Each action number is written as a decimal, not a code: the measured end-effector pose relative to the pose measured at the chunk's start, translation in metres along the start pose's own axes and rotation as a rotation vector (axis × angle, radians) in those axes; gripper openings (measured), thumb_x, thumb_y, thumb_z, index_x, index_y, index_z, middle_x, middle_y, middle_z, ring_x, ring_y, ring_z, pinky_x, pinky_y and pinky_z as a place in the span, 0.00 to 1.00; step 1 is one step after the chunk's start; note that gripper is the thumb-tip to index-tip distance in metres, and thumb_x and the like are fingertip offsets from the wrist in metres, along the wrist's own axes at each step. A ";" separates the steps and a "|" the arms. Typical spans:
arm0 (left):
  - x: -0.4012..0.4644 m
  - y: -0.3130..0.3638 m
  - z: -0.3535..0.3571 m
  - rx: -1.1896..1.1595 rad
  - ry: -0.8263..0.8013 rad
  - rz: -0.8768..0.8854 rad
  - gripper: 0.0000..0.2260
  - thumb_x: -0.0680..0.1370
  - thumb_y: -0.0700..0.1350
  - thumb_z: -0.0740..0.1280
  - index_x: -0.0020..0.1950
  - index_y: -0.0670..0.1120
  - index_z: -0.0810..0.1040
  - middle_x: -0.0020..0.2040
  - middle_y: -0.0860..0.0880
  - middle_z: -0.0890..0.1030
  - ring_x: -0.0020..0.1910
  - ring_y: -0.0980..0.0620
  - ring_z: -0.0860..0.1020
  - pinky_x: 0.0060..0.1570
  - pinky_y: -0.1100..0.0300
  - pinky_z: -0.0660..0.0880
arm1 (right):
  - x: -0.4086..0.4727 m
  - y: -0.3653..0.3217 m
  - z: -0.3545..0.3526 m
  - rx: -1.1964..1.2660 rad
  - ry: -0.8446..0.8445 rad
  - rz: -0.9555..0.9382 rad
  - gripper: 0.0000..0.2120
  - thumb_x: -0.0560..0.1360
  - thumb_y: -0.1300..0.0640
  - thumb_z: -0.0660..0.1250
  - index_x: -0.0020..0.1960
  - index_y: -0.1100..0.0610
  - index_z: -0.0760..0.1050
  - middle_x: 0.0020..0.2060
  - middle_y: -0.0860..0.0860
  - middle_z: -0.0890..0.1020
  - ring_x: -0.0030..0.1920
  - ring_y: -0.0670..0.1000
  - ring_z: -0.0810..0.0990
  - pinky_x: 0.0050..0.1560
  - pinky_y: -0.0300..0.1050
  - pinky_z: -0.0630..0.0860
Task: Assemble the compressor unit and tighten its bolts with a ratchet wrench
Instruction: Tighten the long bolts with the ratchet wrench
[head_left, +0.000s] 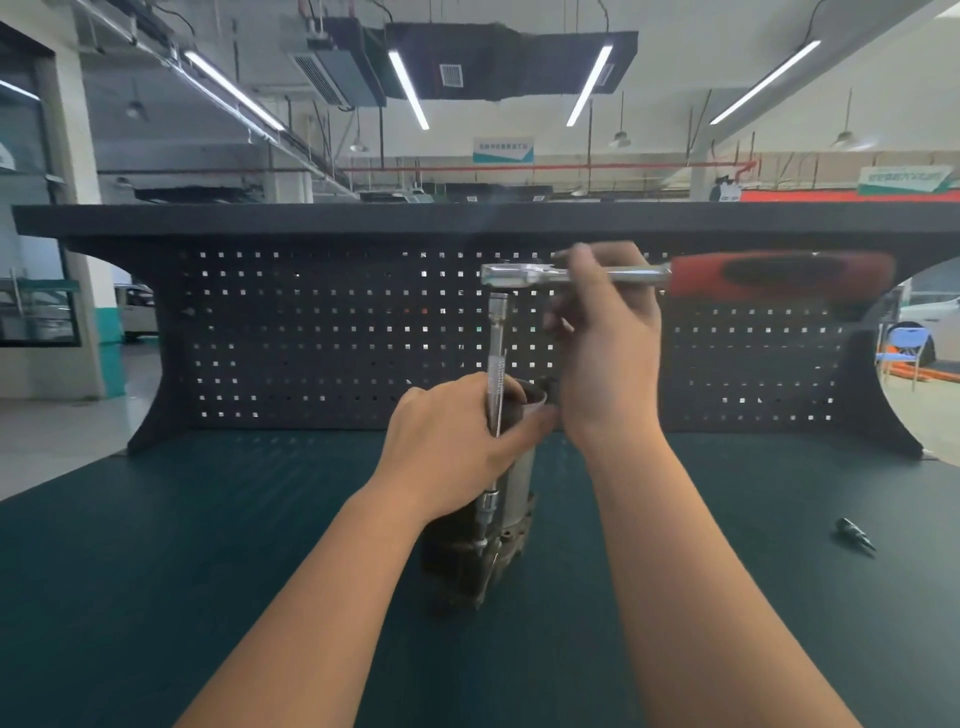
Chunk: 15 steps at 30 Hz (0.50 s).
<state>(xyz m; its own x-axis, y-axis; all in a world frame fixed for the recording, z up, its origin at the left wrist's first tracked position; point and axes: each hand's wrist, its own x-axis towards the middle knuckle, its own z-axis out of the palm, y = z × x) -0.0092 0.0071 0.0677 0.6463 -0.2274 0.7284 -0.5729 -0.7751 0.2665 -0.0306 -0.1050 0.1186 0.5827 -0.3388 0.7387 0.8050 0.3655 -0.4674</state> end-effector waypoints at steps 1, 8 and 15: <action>0.000 0.000 0.000 0.000 0.010 -0.002 0.23 0.69 0.70 0.47 0.37 0.56 0.72 0.30 0.64 0.76 0.31 0.64 0.73 0.40 0.55 0.67 | -0.005 -0.001 0.005 -0.171 -0.091 -0.139 0.12 0.77 0.62 0.63 0.37 0.50 0.72 0.30 0.42 0.74 0.30 0.40 0.70 0.32 0.32 0.68; -0.002 -0.009 0.003 0.036 0.049 0.040 0.16 0.74 0.43 0.50 0.26 0.52 0.58 0.20 0.55 0.69 0.25 0.53 0.66 0.32 0.56 0.57 | -0.019 0.006 0.021 -0.824 -0.273 -0.529 0.10 0.72 0.54 0.60 0.48 0.54 0.77 0.39 0.49 0.73 0.37 0.49 0.72 0.36 0.48 0.71; 0.000 -0.010 0.004 -0.009 0.045 0.001 0.20 0.78 0.63 0.52 0.44 0.54 0.78 0.28 0.56 0.75 0.32 0.58 0.75 0.37 0.58 0.63 | 0.009 0.007 -0.016 0.062 0.087 0.245 0.06 0.77 0.61 0.65 0.47 0.52 0.79 0.30 0.43 0.75 0.31 0.44 0.69 0.34 0.38 0.65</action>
<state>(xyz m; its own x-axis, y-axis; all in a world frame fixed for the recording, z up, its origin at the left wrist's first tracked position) -0.0013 0.0124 0.0627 0.6224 -0.2014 0.7563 -0.5785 -0.7692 0.2713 -0.0182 -0.1194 0.1144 0.7689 -0.3058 0.5616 0.6319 0.4974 -0.5944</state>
